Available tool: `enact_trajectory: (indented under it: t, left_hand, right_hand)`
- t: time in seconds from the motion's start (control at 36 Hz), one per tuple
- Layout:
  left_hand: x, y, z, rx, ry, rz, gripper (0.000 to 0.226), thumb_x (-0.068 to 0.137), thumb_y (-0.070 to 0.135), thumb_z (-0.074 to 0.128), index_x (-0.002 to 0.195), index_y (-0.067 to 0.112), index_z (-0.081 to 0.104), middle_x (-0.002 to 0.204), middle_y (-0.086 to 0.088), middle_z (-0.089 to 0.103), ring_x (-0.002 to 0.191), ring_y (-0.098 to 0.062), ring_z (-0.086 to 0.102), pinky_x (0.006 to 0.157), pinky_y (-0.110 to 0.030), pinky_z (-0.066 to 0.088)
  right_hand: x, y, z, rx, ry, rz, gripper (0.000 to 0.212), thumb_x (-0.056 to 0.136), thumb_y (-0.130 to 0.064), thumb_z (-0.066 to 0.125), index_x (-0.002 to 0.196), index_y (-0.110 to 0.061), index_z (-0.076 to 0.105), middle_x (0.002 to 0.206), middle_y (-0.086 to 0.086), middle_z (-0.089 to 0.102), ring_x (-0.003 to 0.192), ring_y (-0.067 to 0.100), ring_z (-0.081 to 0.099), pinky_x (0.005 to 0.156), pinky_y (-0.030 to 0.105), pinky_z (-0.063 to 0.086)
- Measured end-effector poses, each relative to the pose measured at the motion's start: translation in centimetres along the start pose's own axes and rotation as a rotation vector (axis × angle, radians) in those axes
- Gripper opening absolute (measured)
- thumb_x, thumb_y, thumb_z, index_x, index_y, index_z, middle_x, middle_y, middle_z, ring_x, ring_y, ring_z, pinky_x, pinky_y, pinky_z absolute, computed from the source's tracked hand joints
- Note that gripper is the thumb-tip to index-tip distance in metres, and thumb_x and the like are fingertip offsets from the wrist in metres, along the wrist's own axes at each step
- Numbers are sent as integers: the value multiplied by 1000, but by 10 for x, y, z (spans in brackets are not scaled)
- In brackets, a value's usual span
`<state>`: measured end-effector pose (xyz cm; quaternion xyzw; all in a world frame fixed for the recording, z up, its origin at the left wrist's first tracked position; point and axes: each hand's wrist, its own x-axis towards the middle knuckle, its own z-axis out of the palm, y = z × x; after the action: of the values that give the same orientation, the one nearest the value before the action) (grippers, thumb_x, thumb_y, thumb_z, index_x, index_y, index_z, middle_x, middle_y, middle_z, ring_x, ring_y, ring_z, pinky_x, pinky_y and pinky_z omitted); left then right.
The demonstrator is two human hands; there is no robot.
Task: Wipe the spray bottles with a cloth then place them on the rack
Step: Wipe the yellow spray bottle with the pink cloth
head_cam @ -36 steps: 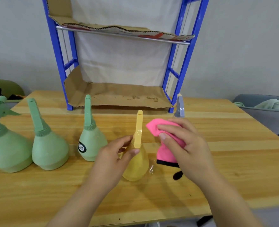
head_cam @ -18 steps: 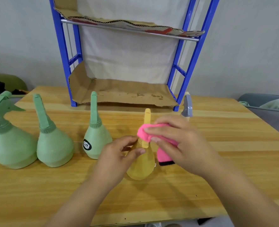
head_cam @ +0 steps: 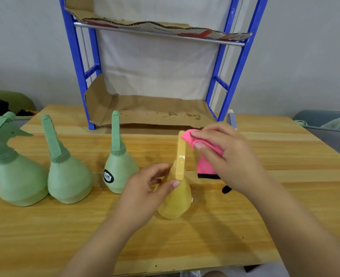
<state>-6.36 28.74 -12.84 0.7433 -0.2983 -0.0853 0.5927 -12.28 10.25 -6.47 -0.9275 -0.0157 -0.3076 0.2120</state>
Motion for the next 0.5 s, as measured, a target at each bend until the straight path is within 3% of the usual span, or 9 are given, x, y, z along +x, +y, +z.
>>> enact_trajectory:
  t: [0.14, 0.28, 0.42, 0.5]
  left_hand:
    - [-3, 5, 1, -89, 61, -8, 63, 54, 56, 77, 112, 44, 55, 114, 20, 62, 106, 1, 59, 89, -28, 51]
    - [-1, 17, 6, -35, 63, 21, 66, 52, 63, 79, 111, 40, 58, 112, 16, 63, 103, 1, 60, 87, -28, 52]
    - [-1, 22, 9, -140, 91, 29, 40, 67, 45, 80, 104, 35, 66, 101, 14, 71, 98, -2, 65, 88, -29, 52]
    - [0, 15, 4, -362, 93, 18, 35, 71, 22, 76, 105, 20, 68, 101, 0, 74, 96, -16, 70, 83, -29, 53]
  right_hand:
    - [-18, 1, -1, 52, 38, 108, 32, 90, -26, 62, 121, -23, 63, 111, -11, 60, 102, -1, 53, 86, 7, 41]
    - [-35, 3, -1, 90, 64, 224, 36, 88, -30, 62, 123, -28, 60, 110, -26, 54, 110, -8, 49, 90, 7, 39]
    - [-47, 4, 1, 155, 111, 324, 39, 86, -32, 65, 125, -27, 59, 119, -15, 59, 113, -2, 51, 96, 15, 41]
    - [-52, 4, 4, 209, 157, 351, 38, 84, -29, 68, 122, -27, 61, 115, -18, 60, 108, -7, 52, 88, 5, 40]
